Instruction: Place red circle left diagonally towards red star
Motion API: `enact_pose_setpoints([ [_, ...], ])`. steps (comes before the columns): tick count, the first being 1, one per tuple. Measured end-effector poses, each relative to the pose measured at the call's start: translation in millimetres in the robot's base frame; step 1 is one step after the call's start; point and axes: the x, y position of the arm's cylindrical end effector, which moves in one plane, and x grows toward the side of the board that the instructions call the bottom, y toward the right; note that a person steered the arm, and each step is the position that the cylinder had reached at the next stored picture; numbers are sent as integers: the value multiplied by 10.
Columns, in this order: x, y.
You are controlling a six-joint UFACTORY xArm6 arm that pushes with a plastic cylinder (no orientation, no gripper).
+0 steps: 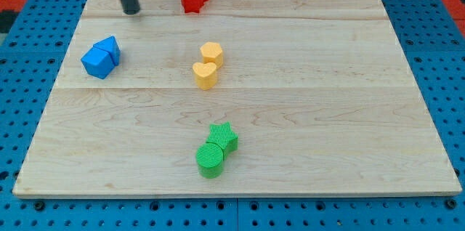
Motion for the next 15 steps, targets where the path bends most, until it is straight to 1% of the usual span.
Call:
enact_pose_setpoints([
  [1,-451,10],
  [3,-548,218],
  [4,-536,757],
  [5,-285,699],
  [6,236,631],
  [7,603,1313],
  [8,501,2293],
  [9,-131,2846],
  [10,-542,2869],
  [11,-519,2540],
  [12,-540,1414],
  [13,-545,601],
  [14,-439,828],
  [15,-436,1304],
])
